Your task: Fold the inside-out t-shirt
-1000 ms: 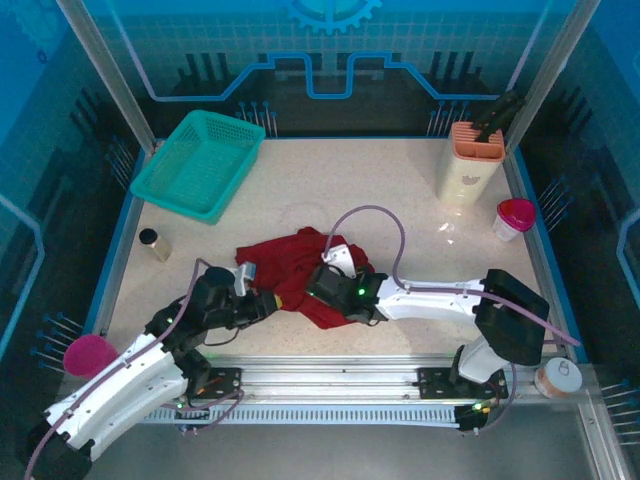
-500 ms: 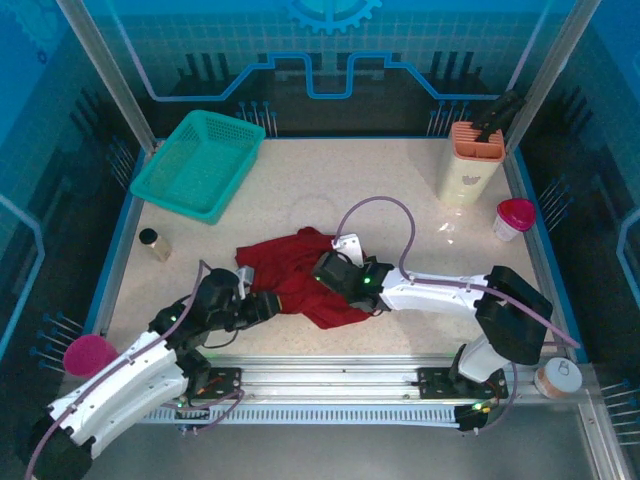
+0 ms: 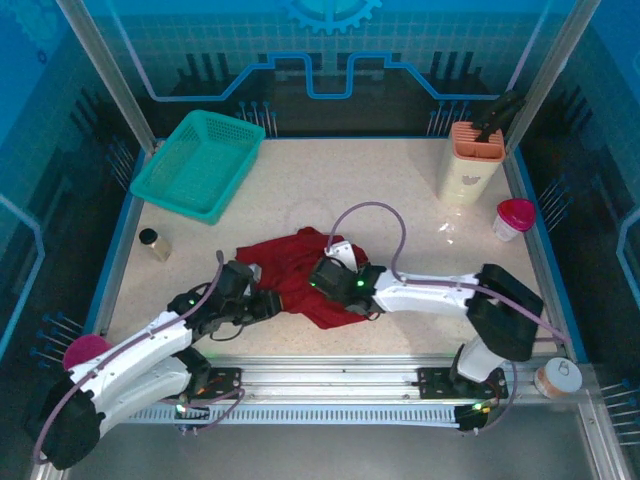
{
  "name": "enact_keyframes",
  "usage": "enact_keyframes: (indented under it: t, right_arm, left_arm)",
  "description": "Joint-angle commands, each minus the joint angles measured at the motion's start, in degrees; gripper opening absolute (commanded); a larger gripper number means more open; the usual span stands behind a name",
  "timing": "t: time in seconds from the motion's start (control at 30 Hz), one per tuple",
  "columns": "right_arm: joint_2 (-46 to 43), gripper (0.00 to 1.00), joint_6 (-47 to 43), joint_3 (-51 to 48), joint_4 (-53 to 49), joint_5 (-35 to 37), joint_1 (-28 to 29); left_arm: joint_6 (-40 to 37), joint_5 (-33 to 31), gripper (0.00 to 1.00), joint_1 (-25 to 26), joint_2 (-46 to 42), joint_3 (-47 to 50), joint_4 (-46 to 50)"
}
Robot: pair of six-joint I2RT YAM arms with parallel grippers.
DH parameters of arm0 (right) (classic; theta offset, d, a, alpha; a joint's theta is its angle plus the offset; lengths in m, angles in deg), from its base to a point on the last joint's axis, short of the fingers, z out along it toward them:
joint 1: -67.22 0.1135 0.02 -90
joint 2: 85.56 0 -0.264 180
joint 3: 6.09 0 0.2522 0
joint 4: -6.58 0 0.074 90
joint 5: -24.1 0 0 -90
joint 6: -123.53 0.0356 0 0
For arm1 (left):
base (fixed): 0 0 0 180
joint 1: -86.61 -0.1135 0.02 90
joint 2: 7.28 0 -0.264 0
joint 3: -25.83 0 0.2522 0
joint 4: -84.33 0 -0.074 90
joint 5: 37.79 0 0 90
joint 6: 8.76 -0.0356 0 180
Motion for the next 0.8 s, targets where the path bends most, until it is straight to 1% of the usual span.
enact_keyframes:
  t: [0.0,0.07,0.13,0.17,0.23,0.33,0.43,0.5,0.53,0.57,0.63,0.67,0.77]
  right_arm:
    - [-7.3,0.77,-15.2,-6.7,11.5,-15.4,-1.8]
    - [-9.5,0.77,-23.0,-9.5,18.0,-20.9,-1.6]
    - [-9.7,0.78,-29.2,-10.0,21.5,-25.5,-0.9]
    - [-9.4,0.79,-30.9,-9.5,22.3,-25.9,-0.2]
    - [-8.4,0.83,-31.3,-8.8,24.3,-23.4,0.4]
    - [-5.1,0.85,-28.8,-6.2,25.0,-21.2,-0.7]
    - [-1.2,0.86,-23.9,-3.2,24.0,-15.3,-0.8]
    - [1.4,0.86,-18.5,-2.6,21.9,-7.1,-0.9]
    - [2.6,0.86,-15.7,0.3,19.1,-1.8,-1.1]
    - [3.7,0.86,-11.3,2.1,14.1,3.9,-1.3]
    - [5.5,0.86,-2.2,5.9,3.7,11.3,-2.1]
    - [6.2,0.86,2.5,7.7,-1.6,13.0,-2.7]
    - [7.2,0.86,10.9,10.3,-10.1,14.6,-4.1]
  left_arm:
    - [-3.0,-4.3,0.23,-0.2,-1.9,-3.2,2.7]
    - [-4.3,-4.6,0.11,-0.2,-3.1,-4.2,2.6]
    - [-5.0,-3.3,0.06,-0.2,-3.5,-5.7,2.9]
    - [-5.0,-2.4,0.05,-0.2,-3.4,-6.4,3.2]
    - [-4.8,-0.4,0.02,-0.1,-3.4,-6.8,3.1]
    - [-3.8,2.0,0.01,0.0,-3.2,-6.0,1.7]
    - [-3.0,3.4,0.01,0.1,-3.4,-6.1,1.7]
    - [-2.9,3.5,0.01,0.3,-3.8,-6.4,1.8]
    - [-2.9,3.4,0.02,0.3,-4.2,-6.5,1.7]
    - [-2.8,3.2,0.02,0.4,-4.6,-6.6,1.5]
    - [-2.7,3.0,0.02,0.4,-5.2,-7.2,1.9]
    - [-2.7,3.1,0.02,0.4,-5.7,-7.6,2.2]
    - [-2.7,2.9,0.02,0.4,-6.9,-8.1,2.4]
